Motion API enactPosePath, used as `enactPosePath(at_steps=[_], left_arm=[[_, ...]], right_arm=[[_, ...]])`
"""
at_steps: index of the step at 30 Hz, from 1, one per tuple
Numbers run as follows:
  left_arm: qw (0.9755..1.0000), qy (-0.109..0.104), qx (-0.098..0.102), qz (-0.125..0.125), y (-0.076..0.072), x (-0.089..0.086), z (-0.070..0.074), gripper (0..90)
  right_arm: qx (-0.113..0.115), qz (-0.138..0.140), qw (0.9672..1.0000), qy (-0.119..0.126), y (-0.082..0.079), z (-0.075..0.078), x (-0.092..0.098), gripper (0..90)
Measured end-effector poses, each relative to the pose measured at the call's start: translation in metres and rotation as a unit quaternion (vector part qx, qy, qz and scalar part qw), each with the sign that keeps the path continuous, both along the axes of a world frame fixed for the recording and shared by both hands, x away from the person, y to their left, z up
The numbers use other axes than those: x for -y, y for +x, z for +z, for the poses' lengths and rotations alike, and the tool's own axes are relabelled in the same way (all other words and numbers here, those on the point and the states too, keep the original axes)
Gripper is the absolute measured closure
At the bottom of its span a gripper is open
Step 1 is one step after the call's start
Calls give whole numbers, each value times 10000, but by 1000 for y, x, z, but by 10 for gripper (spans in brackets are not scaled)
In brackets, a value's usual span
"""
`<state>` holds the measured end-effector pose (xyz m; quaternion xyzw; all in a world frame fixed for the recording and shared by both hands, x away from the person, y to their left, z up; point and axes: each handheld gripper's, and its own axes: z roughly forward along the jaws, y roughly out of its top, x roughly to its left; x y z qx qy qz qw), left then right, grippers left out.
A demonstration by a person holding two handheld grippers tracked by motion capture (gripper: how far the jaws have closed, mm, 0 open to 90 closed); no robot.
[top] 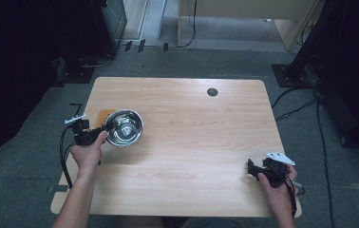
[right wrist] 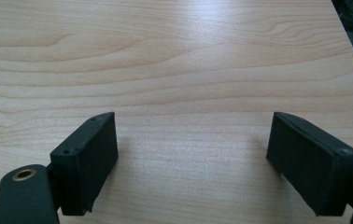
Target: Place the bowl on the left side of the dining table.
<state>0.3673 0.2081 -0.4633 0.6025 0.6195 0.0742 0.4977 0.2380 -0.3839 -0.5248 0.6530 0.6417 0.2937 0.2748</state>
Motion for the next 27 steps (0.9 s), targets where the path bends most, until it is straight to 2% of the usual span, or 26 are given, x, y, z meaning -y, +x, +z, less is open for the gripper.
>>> enactPosePath(at_steps=[3, 13, 27], left_arm=[[9999, -76, -11, 104, 3, -2, -1, 847], [9985, -52, -33, 537, 10, -7, -5, 846], [9958, -6, -101, 915, 19, -13, -11, 846]], right_arm=[[0, 0, 10000, 0, 0, 0, 0, 159], [0, 0, 10000, 0, 0, 0, 0, 159], [0, 0, 10000, 1, 0, 0, 0, 159]])
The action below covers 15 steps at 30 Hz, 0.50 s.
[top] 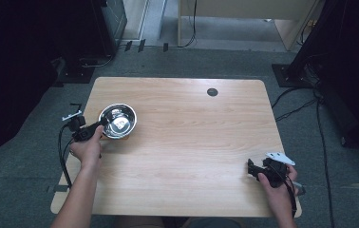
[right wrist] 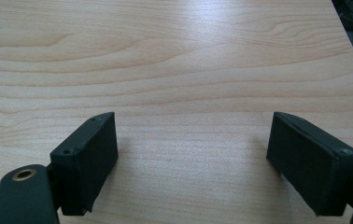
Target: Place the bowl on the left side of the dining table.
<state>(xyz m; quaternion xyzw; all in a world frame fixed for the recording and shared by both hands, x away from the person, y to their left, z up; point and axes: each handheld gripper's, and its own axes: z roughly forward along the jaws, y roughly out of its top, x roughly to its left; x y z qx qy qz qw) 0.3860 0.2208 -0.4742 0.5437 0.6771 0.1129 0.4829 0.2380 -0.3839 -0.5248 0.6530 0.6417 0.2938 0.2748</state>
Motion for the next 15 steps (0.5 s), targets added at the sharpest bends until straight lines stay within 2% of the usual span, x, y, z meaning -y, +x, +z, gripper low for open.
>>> enactPosePath(at_steps=[4, 9, 15], left_arm=[[9996, 115, -11, 250, 3, -2, -2, 845], [9988, 31, -57, 488, 6, -8, -6, 845], [9975, 57, -162, 680, 9, -10, -13, 845]], right_arm=[[0, 0, 10000, 0, 0, 0, 0, 159], [0, -2, 10000, 1, 0, 0, 0, 159], [1, 1, 10000, -1, 0, 0, 0, 159]])
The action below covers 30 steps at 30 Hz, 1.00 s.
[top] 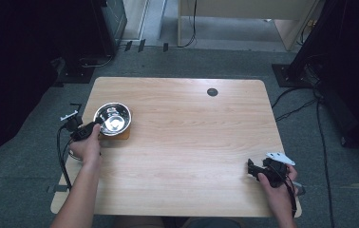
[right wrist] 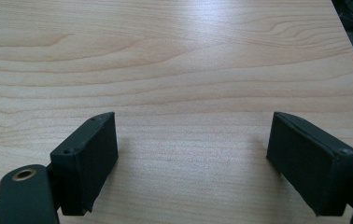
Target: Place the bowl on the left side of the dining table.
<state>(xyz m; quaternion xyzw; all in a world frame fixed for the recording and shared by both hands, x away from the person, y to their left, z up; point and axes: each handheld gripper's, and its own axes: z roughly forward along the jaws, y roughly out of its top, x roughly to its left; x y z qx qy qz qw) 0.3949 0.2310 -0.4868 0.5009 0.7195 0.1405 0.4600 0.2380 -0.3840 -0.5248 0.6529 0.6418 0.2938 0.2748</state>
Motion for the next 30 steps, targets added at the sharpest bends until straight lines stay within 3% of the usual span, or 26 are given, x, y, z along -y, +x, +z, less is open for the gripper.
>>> enactPosePath(at_steps=[6, 15, 25, 30], left_arm=[[9999, -8, -104, 126, 3, -3, -5, 836], [9987, -205, -300, 348, 9, -6, -15, 835], [9973, -434, -150, 579, 12, -6, -16, 813], [9976, -328, -131, 593, 11, -5, -16, 813]], right_arm=[[0, 0, 10000, 0, 0, 0, 0, 159], [-1, -1, 10000, 1, 0, 0, 0, 159], [0, -1, 10000, 0, 0, 0, 0, 159], [0, -1, 10000, 1, 0, 0, 0, 159]])
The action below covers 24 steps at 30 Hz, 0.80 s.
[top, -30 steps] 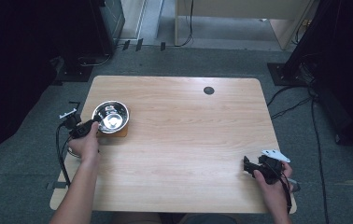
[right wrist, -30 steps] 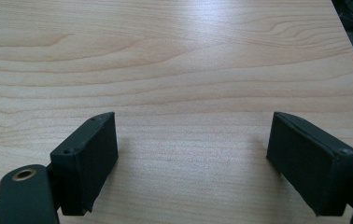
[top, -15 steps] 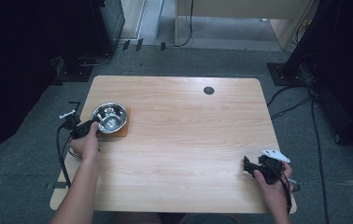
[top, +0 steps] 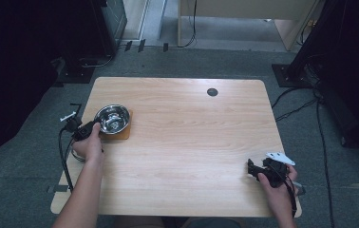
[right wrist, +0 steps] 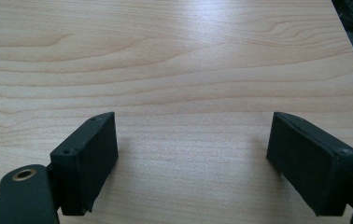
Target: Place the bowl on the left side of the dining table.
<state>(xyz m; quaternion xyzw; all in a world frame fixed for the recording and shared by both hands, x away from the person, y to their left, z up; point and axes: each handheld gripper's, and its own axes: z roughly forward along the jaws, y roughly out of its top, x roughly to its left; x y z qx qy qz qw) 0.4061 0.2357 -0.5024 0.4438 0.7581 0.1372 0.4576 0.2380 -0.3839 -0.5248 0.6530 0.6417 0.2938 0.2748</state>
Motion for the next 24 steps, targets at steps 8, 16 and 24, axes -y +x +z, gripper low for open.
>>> enactPosePath(at_steps=[8, 16, 24], left_arm=[[9998, 188, 14, -17, 0, 0, 1, 823], [9997, 259, 16, 8, -2, -2, 1, 764], [9977, 631, 184, 139, -5, -3, 7, 364]], right_arm=[[0, 0, 10000, -1, 0, 0, 0, 159], [0, -1, 10000, 1, 0, 0, 0, 159], [0, 1, 10000, 0, 0, 0, 0, 159]])
